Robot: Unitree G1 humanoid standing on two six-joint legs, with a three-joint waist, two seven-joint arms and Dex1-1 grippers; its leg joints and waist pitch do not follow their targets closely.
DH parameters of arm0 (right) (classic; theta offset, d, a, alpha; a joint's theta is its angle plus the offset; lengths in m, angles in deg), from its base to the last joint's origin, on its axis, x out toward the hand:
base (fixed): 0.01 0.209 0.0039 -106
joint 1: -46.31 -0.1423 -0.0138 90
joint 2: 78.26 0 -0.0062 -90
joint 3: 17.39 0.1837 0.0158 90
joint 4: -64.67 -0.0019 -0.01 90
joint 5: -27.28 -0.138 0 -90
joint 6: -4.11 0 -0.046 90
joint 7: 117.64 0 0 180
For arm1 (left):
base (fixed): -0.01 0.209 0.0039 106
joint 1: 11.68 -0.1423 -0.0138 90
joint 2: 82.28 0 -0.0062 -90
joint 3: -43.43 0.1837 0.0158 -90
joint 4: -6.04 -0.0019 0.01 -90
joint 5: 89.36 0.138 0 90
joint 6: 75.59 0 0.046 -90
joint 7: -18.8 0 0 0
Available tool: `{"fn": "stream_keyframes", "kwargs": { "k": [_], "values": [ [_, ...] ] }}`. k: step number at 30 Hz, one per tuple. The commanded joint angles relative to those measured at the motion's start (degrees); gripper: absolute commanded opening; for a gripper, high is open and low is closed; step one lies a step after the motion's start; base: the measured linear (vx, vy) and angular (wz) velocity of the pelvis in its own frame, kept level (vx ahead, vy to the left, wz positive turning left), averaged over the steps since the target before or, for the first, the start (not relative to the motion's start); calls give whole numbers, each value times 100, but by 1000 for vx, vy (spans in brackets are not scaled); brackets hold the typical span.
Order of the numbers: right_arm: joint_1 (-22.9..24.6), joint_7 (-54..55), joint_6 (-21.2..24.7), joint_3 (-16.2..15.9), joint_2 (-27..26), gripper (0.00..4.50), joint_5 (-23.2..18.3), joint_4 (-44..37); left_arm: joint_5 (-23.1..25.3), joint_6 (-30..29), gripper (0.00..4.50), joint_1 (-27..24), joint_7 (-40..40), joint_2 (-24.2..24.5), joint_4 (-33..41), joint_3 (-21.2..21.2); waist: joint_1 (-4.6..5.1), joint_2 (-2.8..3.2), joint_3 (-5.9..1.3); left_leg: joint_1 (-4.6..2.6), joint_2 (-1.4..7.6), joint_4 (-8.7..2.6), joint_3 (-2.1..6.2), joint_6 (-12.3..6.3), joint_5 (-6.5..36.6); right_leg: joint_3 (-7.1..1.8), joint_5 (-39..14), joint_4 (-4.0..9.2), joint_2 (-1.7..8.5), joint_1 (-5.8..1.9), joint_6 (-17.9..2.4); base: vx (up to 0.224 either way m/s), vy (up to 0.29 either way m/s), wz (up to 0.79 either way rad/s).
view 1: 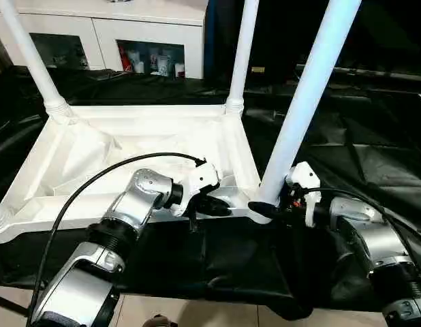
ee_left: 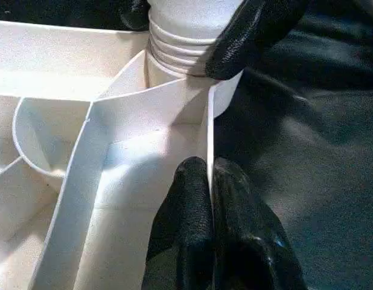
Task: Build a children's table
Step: Rotate leg to tighten
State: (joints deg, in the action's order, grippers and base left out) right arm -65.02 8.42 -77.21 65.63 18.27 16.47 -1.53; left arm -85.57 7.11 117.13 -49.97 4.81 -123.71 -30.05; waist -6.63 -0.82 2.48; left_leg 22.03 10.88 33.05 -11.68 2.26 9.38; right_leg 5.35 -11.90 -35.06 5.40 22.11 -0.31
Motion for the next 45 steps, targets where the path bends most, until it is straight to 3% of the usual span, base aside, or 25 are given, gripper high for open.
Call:
{"fn": "stream_keyframes", "kwargs": {
  "k": [1, 3, 4, 5, 8, 12, 14, 17, 22, 26, 28, 31, 35, 36, 40, 45],
  "values": [
    [40, 500, 136, 92, -187, 270, 128, 248, -234, 27, 0, 3, 225, -301, -76, -109, 17, -91, -329, -127, 317, -343, 148, -334, 1017, -327, -833, 431, 435, -229, -1242, 0, 0, 0],
    [-139, 2084, 228, 451, -798, 270, 290, 764, -60, -177, 0, 264, 1491, -694, -578, -334, 63, -56, -302, -142, 316, -373, 153, -201, 1175, -331, -1087, 466, 429, -193, -1219, 0, 0, 0],
    [-254, 2748, 295, 627, -1063, 270, 307, 973, -10, -284, 0, 377, 2011, -869, -781, -431, 107, -51, -287, -187, 323, -407, 175, 28, 1506, -326, -1538, 498, 443, -159, -1187, 0, 0, 0],
    [-394, 3350, 304, 755, -1288, 270, 347, 1183, 15, -343, 0, 472, 2474, -1039, -961, -517, 134, -60, -310, -196, 312, -413, 202, 169, 1607, -315, -1815, 519, 464, -190, -1093, 0, 0, 0],
    [-733, 4270, 258, 929, -1660, 270, 363, 1628, 48, -334, 0, 608, 3103, -1353, -1252, -586, 180, -75, -291, -194, 286, -410, 191, 134, 1764, -345, -1967, 595, 461, -157, -964, 0, 0, 0],
    [-978, 4488, 129, 786, -1847, 270, 482, 1910, 114, -355, 0, 633, 3218, -1503, -1344, -499, 165, -73, -295, -160, 262, -401, 178, -5, 1592, -347, -1838, 604, 450, -182, -869, 0, 0, 0],
    [-1052, 4277, 1, 665, -1866, 270, 529, 1929, 172, -319, 0, 622, 3048, -1459, -1281, -403, 166, -56, -299, -151, 269, -410, 180, -38, 1539, -345, -1692, 586, 432, -191, -846, 0, 0, 0],
    [-1059, 3872, -204, 714, -1774, 339, 416, 1780, 259, -216, 0, 616, 2815, -1293, -1231, -302, 164, -53, -300, -153, 272, -412, 180, -80, 1583, -346, -1691, 589, 434, -191, -853, 0, 0, 0],
    [-1114, 3782, -384, 762, -1688, 381, 538, 1767, 287, -73, 0, 683, 2711, -1218, -1371, -314, 159, -57, -305, -145, 271, -404, 173, -118, 1504, -348, -1554, 571, 433, -201, -925, 0, 0, 0],
    [-894, 2668, -373, 423, -1182, 381, 481, 1255, 230, 189, 0, 696, 2221, -933, -1382, -249, 143, -56, -297, -137, 270, -397, 167, -194, 1485, -346, -1579, 584, 427, -220, -898, 0, 0, 0],
    [-894, 2668, -373, 423, -1182, 381, 481, 1255, 230, 189, 0, 696, 2221, -933, -1382, -249, 140, -63, -302, -128, 276, -397, 168, -218, 1421, -345, -1498, 567, 422, -228, -892, 0, 0, 0],
    [-450, 1350, -397, 140, -511, 381, 347, 546, 45, 467, 0, 506, 1120, -557, -1068, -150, 114, -82, -311, -125, 290, -378, 165, -318, 1310, -346, -1253, 542, 424, -243, -962, 0, 0, 0],
    [-273, 642, -369, 87, -140, 381, 206, 242, -159, 492, 0, 285, 208, -259, -628, -28, 117, -61, -329, -119, 311, -366, 162, -439, 1111, -335, -760, 462, 421, -238, -1218, 0, 0, 0],
    [-251, 538, -352, 81, -81, 381, 173, 184, -198, 463, 0, 236, 32, -192, -527, 4, 94, -79, -332, -119, 328, -353, 151, -490, 994, -337, -600, 426, 422, -233, -1323, 0, 0, 0],
    [-184, 243, -262, 40, 59, 381, 74, -20, -303, 363, 0, 96, -441, -23, -245, 47, 67, -61, -330, -122, 339, -351, 143, -496, 982, -336, -477, 403, 418, -228, -1392, 0, 0, 0],
    [-98, -260, -180, -118, 197, 381, 62, -154, -340, 323, 0, -32, -577, 68, -54, 42, 27, -75, -309, -136, 336, -365, 141, -349, 1200, -343, -897, 445, 432, -224, -1289, 0, 0, 0]
  ]
}}
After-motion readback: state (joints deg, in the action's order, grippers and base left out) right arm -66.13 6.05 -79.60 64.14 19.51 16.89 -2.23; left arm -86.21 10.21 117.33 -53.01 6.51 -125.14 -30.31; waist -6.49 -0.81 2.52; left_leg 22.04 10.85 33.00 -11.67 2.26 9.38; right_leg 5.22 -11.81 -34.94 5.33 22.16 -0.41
